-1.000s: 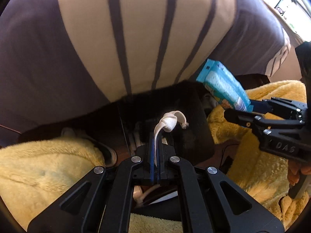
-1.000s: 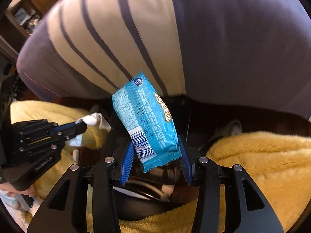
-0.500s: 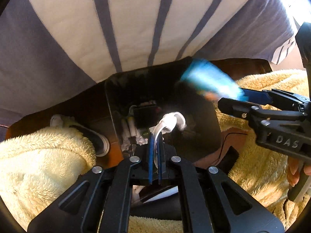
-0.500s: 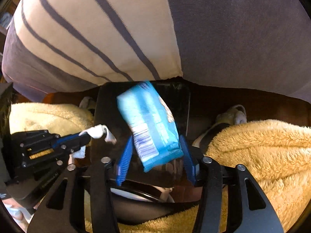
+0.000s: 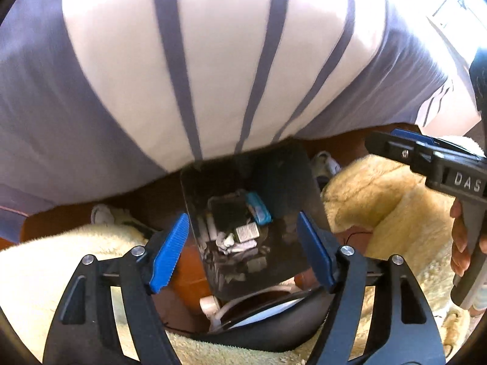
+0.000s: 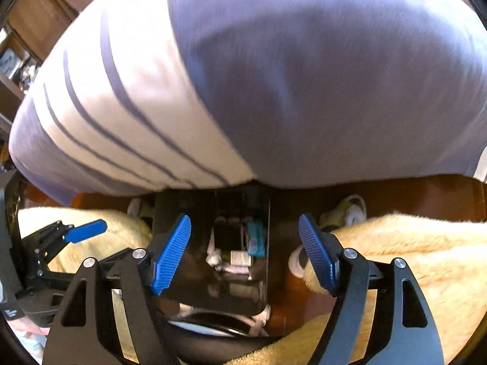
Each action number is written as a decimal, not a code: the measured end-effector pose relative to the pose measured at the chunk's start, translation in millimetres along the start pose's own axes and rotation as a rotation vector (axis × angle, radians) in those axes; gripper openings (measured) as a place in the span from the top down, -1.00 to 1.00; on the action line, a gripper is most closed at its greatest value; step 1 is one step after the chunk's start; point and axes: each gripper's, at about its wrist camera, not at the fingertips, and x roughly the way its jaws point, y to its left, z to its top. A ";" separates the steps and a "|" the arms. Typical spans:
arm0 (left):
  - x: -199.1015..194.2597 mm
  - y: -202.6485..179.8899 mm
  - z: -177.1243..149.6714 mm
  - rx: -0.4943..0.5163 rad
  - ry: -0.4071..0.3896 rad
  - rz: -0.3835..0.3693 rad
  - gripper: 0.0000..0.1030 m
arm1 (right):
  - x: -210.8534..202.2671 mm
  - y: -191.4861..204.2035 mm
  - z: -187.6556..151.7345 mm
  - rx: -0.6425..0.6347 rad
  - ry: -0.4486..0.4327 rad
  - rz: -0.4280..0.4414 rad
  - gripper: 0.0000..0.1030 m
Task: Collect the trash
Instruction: 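Move both open tools back toward the yellow bottle and clear case, then grasp the yellow bottle with the right tool while the left tool grasps the clear case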
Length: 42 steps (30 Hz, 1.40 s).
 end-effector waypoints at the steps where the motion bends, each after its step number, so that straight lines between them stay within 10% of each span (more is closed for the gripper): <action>1: -6.0 -0.6 2.1 0.006 -0.014 0.002 -0.35 | -9.6 -0.6 5.0 0.001 -0.025 -0.003 -0.45; 18: -121.7 21.5 122.4 0.031 -0.358 0.143 -0.62 | -98.8 9.7 130.5 -0.067 -0.346 -0.081 -0.79; 42: -57.7 79.9 290.0 -0.009 -0.282 0.173 -0.75 | 21.0 43.5 331.2 -0.211 -0.232 -0.125 -0.79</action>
